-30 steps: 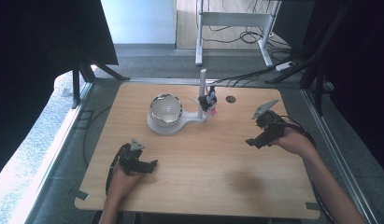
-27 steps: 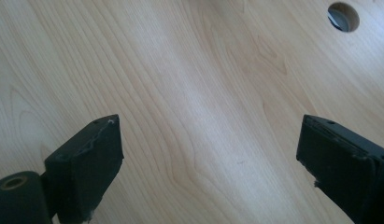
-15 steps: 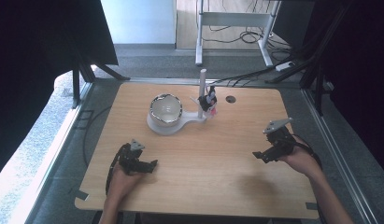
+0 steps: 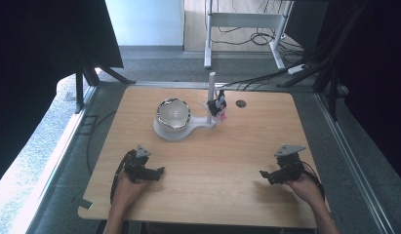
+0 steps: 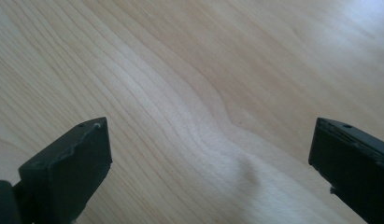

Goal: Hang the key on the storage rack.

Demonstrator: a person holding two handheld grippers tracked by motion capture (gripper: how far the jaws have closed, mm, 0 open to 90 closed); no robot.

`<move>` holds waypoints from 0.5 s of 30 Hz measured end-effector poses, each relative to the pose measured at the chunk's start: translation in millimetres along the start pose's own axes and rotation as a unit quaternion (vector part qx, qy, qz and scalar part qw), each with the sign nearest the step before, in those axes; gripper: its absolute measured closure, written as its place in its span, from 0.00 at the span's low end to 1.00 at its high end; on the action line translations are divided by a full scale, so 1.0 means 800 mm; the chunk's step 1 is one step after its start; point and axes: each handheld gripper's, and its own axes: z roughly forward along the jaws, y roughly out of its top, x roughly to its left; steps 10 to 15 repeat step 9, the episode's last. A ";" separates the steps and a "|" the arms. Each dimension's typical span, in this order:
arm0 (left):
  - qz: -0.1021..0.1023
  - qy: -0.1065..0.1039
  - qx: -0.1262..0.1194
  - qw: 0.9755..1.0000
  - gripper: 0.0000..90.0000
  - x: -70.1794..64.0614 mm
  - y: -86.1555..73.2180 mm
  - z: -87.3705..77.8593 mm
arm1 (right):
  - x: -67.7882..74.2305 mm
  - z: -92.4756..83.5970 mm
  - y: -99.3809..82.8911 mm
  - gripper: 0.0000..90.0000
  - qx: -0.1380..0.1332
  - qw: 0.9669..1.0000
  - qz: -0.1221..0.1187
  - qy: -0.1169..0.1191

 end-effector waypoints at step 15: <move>0.000 0.000 0.000 1.000 0.00 0.000 0.000 0.000 | 0.004 0.025 -0.036 0.00 -0.024 0.999 0.044 0.009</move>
